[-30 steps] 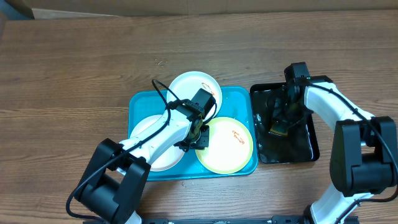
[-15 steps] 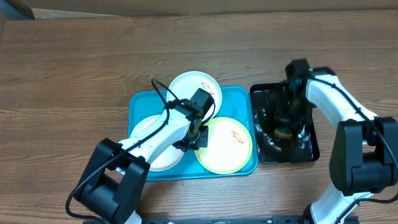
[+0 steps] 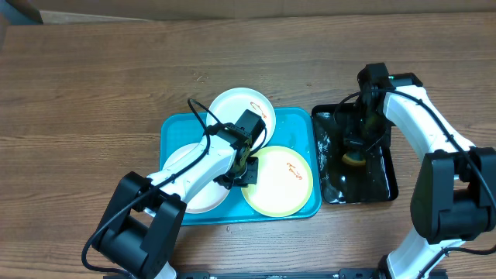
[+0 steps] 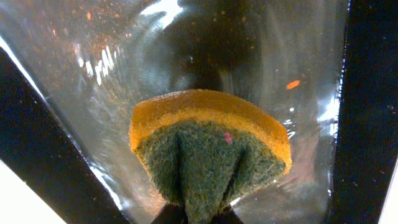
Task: Clean dirty plates on tray and stack at the side
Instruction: 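Lift the sponge with the right gripper toward the yellow plate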
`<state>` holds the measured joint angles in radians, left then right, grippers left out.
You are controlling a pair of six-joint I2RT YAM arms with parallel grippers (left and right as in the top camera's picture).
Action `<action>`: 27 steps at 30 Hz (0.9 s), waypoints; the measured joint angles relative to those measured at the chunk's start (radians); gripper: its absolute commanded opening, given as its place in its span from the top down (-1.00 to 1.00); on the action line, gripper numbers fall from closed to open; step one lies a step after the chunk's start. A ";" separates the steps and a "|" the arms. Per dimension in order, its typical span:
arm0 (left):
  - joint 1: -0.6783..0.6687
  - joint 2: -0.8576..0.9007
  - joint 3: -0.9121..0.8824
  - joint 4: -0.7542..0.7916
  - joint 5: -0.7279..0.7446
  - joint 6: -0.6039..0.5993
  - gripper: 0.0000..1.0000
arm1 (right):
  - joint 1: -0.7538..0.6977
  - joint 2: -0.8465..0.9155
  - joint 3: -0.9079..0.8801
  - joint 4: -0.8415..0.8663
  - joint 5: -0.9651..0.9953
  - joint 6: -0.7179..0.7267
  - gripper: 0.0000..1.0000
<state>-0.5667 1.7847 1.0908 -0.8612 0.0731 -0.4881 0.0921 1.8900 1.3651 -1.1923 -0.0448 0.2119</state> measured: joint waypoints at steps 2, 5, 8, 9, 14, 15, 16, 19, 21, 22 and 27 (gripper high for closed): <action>0.000 0.000 0.000 0.000 0.000 -0.002 0.32 | 0.000 0.000 0.000 -0.002 0.000 -0.007 0.92; 0.000 0.000 0.000 -0.002 0.002 -0.006 0.31 | 0.000 0.000 0.000 -0.016 0.000 -0.015 0.92; 0.000 0.000 0.000 -0.004 0.002 -0.005 0.26 | 0.000 0.000 0.000 -0.032 0.000 -0.022 0.92; 0.000 0.000 0.000 -0.004 0.002 -0.006 0.25 | 0.000 0.000 0.000 -0.031 0.000 -0.023 0.92; 0.000 0.000 0.000 -0.003 0.005 -0.006 0.25 | 0.000 0.000 0.000 -0.031 0.000 -0.025 0.92; 0.000 0.000 0.000 -0.004 0.005 -0.006 0.25 | 0.000 0.000 0.000 -0.031 0.000 -0.022 0.92; 0.000 0.000 0.000 -0.004 0.005 -0.006 0.27 | 0.000 0.000 0.000 -0.030 0.000 -0.020 0.93; 0.000 0.000 0.000 -0.004 0.005 -0.006 0.27 | 0.000 0.000 0.000 -0.030 0.008 -0.010 0.93; 0.000 0.000 0.000 -0.004 0.005 -0.006 0.27 | 0.000 0.000 0.000 -0.019 0.009 0.015 0.92; 0.000 0.000 0.000 -0.003 0.005 -0.006 0.27 | 0.000 0.000 0.000 -0.013 0.006 0.021 0.92; 0.000 0.000 0.000 -0.003 0.006 -0.006 0.18 | 0.000 0.000 0.000 -0.037 -0.005 0.026 0.93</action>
<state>-0.5667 1.7847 1.0908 -0.8642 0.0788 -0.4938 0.0925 1.8900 1.3651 -1.2289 -0.0494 0.2375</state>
